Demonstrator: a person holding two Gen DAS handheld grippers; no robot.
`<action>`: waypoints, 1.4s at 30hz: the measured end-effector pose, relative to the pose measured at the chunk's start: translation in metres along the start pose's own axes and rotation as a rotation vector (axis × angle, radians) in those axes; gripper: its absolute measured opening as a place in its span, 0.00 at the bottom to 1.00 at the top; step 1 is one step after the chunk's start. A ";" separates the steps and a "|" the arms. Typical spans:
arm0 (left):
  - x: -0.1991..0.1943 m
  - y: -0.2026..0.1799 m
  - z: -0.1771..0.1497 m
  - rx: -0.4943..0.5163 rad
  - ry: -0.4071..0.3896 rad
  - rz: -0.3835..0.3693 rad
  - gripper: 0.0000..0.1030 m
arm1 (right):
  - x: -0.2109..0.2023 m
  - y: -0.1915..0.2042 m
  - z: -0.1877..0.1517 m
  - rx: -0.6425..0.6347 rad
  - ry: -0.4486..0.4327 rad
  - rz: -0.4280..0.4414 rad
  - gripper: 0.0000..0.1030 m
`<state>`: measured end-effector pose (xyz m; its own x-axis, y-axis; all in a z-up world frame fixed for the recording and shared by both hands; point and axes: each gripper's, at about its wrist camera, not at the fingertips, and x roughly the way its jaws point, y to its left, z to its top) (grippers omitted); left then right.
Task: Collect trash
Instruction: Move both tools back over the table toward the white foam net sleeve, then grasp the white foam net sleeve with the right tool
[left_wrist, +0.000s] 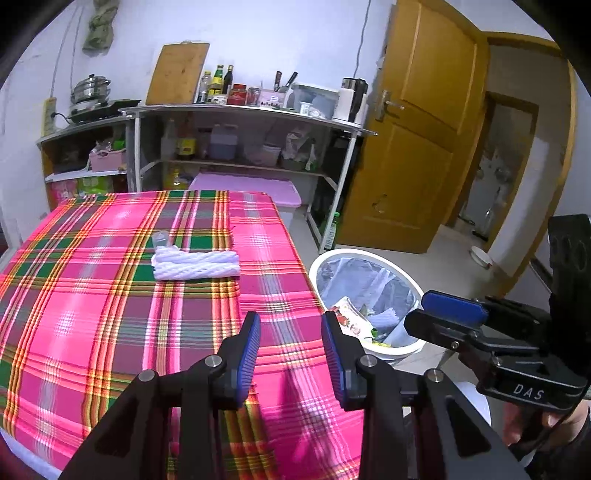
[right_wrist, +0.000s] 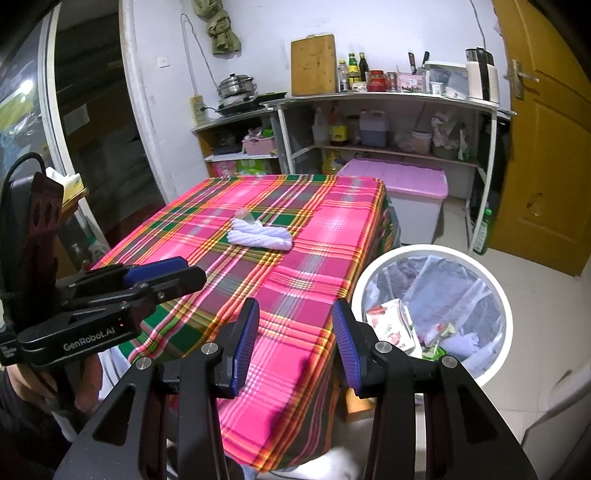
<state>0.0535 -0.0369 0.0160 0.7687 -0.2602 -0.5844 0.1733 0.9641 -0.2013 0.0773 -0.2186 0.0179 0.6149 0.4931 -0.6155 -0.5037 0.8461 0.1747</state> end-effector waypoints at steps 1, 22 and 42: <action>-0.001 0.002 0.000 -0.003 -0.003 0.004 0.33 | 0.001 0.001 0.000 -0.001 0.001 0.003 0.41; 0.001 0.040 -0.004 -0.044 -0.007 0.085 0.33 | 0.051 0.020 0.014 -0.067 0.069 0.067 0.43; 0.025 0.081 -0.003 -0.102 0.022 0.140 0.33 | 0.121 0.035 0.042 -0.178 0.138 0.108 0.43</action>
<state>0.0844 0.0344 -0.0172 0.7670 -0.1262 -0.6291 0.0012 0.9807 -0.1953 0.1593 -0.1210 -0.0181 0.4690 0.5361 -0.7019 -0.6683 0.7350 0.1148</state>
